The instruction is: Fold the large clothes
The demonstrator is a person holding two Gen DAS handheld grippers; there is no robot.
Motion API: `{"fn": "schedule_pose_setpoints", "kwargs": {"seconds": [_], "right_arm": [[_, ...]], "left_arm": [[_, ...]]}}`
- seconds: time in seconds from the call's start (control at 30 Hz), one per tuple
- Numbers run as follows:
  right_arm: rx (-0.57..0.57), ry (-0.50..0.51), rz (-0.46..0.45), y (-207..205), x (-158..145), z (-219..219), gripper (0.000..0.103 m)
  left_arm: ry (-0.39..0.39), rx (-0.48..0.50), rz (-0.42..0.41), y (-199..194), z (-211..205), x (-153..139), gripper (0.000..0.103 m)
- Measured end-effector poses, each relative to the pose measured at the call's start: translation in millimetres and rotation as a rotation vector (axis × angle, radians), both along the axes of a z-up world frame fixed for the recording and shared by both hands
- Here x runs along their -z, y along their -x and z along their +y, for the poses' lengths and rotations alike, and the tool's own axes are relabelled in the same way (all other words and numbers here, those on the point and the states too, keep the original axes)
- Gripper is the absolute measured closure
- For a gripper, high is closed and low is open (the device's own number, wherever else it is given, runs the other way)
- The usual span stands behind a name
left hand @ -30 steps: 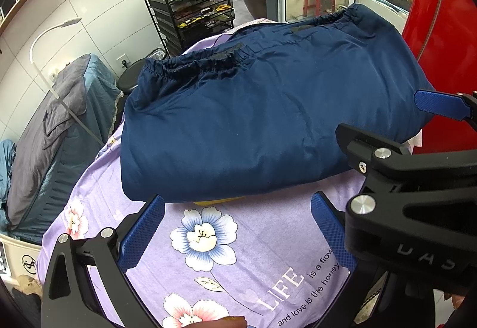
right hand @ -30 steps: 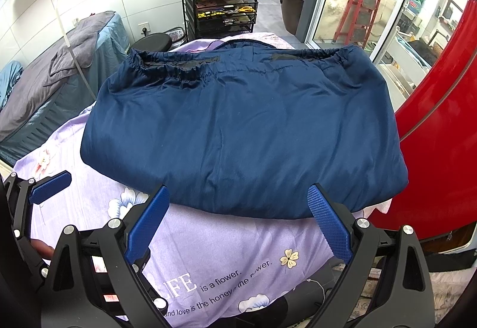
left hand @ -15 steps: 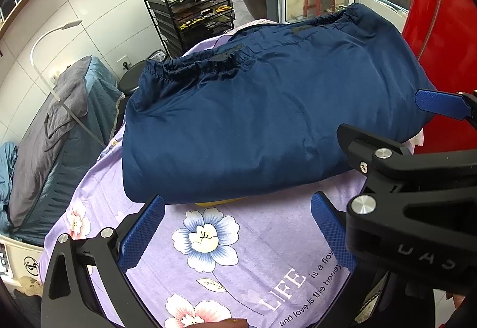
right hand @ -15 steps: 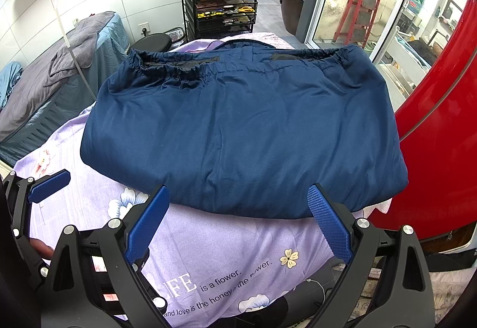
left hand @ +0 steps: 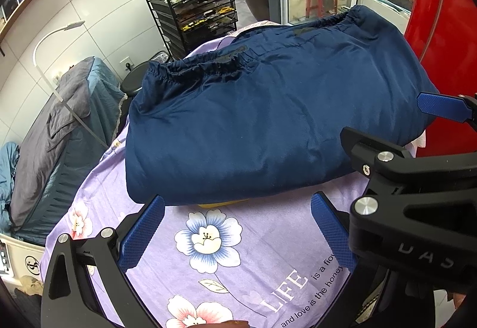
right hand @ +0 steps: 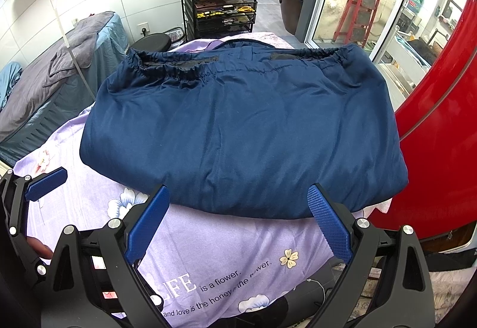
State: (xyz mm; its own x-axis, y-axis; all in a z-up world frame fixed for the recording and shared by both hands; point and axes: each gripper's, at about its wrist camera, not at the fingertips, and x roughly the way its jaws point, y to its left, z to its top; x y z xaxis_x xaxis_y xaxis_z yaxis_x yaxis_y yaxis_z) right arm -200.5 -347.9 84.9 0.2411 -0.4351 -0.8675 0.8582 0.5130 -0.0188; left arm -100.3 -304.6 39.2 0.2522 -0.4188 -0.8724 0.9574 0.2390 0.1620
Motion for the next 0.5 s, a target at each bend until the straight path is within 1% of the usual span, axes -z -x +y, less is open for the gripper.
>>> {"fn": "schedule_pose_setpoints", "kwargs": {"seconds": [0.5], "right_arm": [[0.001,0.006,-0.008,-2.7,-0.2,1.3,0.011]], "left_arm": [[0.000,-0.015,-0.004,-0.8,-1.6,1.5,0.006]]}}
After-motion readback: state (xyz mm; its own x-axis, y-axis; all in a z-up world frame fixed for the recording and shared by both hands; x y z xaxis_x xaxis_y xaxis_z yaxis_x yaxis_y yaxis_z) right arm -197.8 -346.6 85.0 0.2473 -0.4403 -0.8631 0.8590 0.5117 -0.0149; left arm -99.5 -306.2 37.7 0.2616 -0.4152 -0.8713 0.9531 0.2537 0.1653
